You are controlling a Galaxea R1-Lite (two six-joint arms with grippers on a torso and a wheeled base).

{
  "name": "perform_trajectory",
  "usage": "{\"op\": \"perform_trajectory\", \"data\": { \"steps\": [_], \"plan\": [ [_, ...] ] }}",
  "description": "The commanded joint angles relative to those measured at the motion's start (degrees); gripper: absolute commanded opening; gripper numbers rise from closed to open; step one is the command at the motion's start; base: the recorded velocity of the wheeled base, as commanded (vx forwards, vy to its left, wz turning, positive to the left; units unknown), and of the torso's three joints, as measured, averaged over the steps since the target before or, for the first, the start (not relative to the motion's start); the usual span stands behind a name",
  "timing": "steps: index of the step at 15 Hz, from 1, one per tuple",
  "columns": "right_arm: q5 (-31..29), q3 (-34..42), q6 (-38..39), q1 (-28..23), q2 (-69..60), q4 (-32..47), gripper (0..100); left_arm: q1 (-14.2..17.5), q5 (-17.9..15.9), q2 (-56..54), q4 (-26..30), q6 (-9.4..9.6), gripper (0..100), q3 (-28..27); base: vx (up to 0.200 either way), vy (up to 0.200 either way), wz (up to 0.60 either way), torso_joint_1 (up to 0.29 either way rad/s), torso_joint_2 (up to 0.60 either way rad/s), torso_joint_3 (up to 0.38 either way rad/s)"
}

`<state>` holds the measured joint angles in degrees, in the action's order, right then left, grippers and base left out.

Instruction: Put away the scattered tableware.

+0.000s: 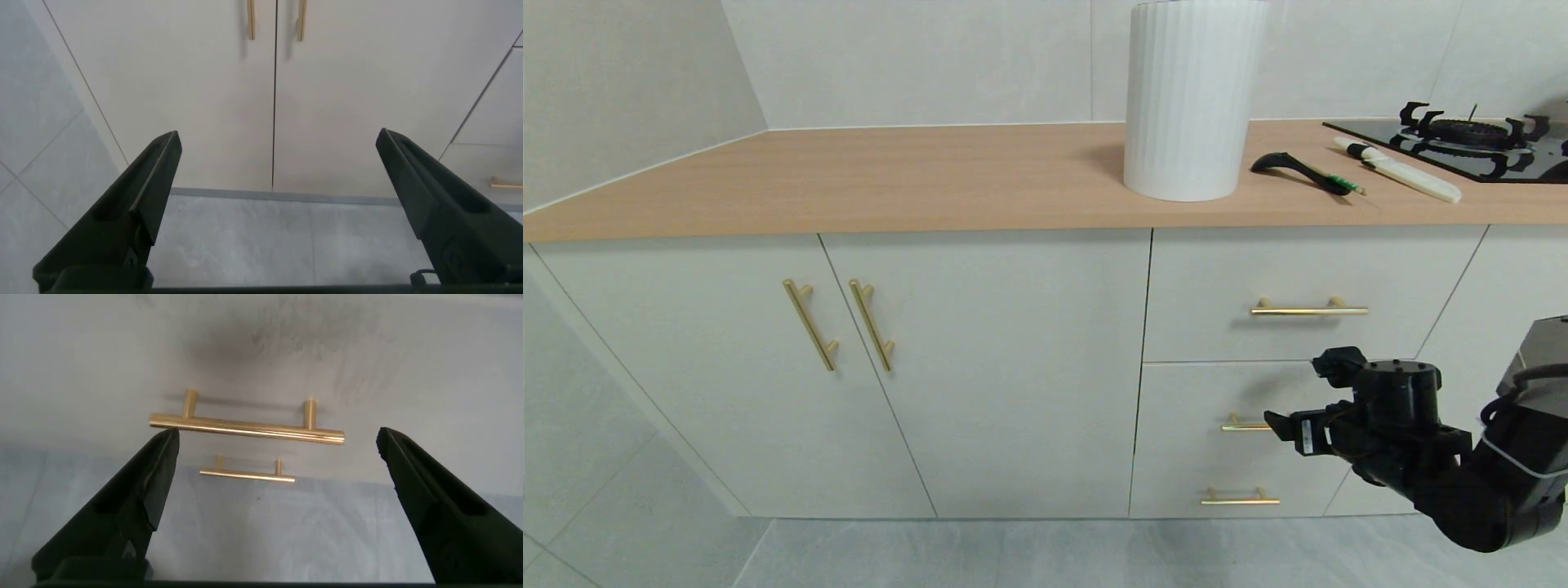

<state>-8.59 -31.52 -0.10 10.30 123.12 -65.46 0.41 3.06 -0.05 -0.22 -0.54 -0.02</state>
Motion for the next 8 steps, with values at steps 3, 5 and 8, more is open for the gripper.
{"op": "perform_trajectory", "data": {
  "steps": [3,5,8],
  "plan": [
    [-0.37,-3.19,4.40,-0.37,8.10,-5.11,100,0.02,0.02,0.05,-0.04,0.01,100,0.02,0.000,0.000,0.00,0.000,0.00,0.000],
    [-1.51,-3.90,5.46,-0.63,8.80,-6.61,100,0.02,0.02,0.05,-0.04,0.01,100,0.02,0.000,0.000,0.00,0.000,0.00,0.000],
    [-1.95,-5.13,5.55,-0.63,10.12,-7.05,100,0.02,0.02,0.05,-0.04,0.01,100,0.02,0.000,0.000,0.00,0.000,0.00,0.000]
  ]
}}
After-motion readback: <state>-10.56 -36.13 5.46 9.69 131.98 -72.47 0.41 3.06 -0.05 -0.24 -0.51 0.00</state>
